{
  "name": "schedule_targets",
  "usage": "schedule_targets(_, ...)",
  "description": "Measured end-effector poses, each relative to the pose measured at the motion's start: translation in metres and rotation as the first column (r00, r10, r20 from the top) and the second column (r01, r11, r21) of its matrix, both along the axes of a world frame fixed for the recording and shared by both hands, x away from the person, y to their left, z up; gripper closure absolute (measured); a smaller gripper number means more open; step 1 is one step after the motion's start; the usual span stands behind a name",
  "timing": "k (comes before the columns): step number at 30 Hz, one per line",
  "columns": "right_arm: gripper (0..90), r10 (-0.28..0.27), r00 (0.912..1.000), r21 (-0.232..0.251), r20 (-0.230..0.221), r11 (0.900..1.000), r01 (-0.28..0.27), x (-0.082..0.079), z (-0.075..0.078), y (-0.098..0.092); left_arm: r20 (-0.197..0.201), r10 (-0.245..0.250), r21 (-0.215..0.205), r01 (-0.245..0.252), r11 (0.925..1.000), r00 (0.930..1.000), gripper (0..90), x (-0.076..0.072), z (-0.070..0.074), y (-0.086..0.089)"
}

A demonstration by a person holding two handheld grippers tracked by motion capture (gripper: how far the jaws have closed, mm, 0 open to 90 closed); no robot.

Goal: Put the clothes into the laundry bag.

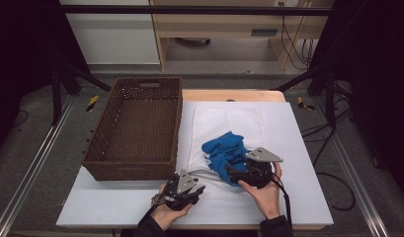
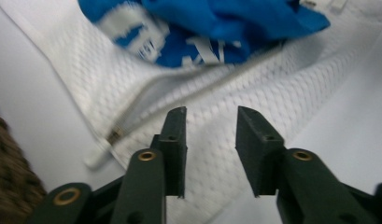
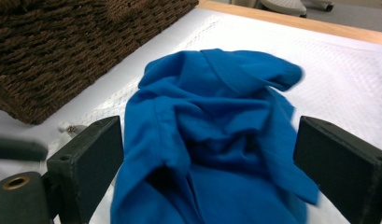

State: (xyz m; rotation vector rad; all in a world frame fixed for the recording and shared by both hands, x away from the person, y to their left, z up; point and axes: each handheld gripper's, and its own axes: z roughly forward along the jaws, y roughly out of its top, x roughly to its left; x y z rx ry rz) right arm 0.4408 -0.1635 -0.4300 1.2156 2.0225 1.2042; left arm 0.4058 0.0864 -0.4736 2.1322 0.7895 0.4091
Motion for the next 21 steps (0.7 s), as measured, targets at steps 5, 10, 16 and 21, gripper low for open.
schedule_targets(5,8.9,0.008,0.9998,-0.010,-0.021,1.000,-0.008,0.014,-0.006,0.018,-0.017,0.020,-0.001,-0.020,0.9998,0.9997,75.1,0.001,-0.011,-0.006)
schedule_targets(10,9.7,0.010,0.9991,-0.045,-0.042,0.999,-0.012,0.028,-0.013,0.035,-0.008,0.036,0.005,-0.036,0.9993,0.9993,82.6,0.001,-0.013,-0.008)
schedule_targets(16,11.4,-0.011,0.9952,-0.091,-0.098,0.996,0.002,0.042,-0.032,0.046,-0.002,0.038,0.023,-0.038,0.9990,0.9993,84.8,0.001,-0.014,-0.010)
schedule_targets(21,18.2,-0.047,0.9909,-0.139,-0.126,0.990,0.029,0.050,-0.045,0.050,-0.013,0.038,0.025,-0.037,0.9990,0.9992,84.6,0.001,-0.014,-0.011)
